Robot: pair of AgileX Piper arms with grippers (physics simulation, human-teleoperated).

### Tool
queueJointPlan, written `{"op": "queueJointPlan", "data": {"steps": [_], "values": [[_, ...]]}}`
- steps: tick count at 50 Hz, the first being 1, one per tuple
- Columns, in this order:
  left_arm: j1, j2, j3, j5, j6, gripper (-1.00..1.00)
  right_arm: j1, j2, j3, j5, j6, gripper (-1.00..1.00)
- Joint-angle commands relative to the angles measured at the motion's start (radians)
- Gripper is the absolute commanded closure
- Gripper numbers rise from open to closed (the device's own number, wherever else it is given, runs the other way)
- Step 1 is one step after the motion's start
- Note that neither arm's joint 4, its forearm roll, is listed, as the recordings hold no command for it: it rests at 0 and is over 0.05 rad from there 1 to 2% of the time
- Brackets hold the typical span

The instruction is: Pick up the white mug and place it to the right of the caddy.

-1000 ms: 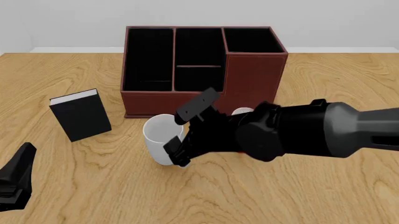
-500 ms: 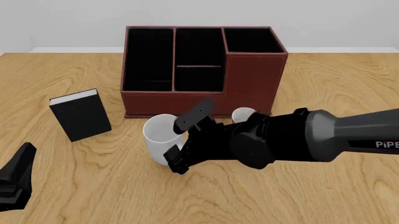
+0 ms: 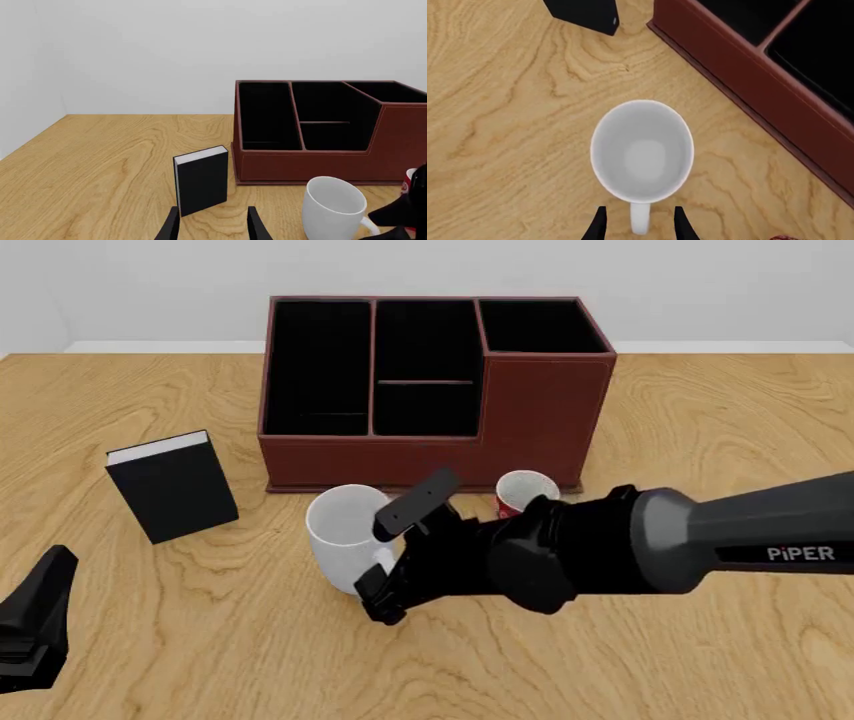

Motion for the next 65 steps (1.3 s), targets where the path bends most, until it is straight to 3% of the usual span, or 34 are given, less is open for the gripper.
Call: {"op": "queueJointPlan", "data": {"steps": [1, 7, 8, 23, 65], "values": [[0.0, 0.0, 0.0, 0.0, 0.0, -1.0, -0.006, 0.005, 0.01, -0.007, 0.004, -1.0], [0.0, 0.0, 0.0, 0.0, 0.0, -1.0, -0.013, 0.008, 0.014, -0.012, -0.004, -1.0], [0.0, 0.0, 0.0, 0.0, 0.0, -1.0, -0.023, -0.001, 0.022, -0.017, -0.012, 1.0], [0.0, 0.0, 0.0, 0.0, 0.0, -1.0, -0.006, 0.001, 0.01, -0.003, -0.018, 1.0], [0.0, 0.0, 0.0, 0.0, 0.0, -1.0, -0.076, -0.247, 0.067, 0.059, -0.177, 1.0]]}}
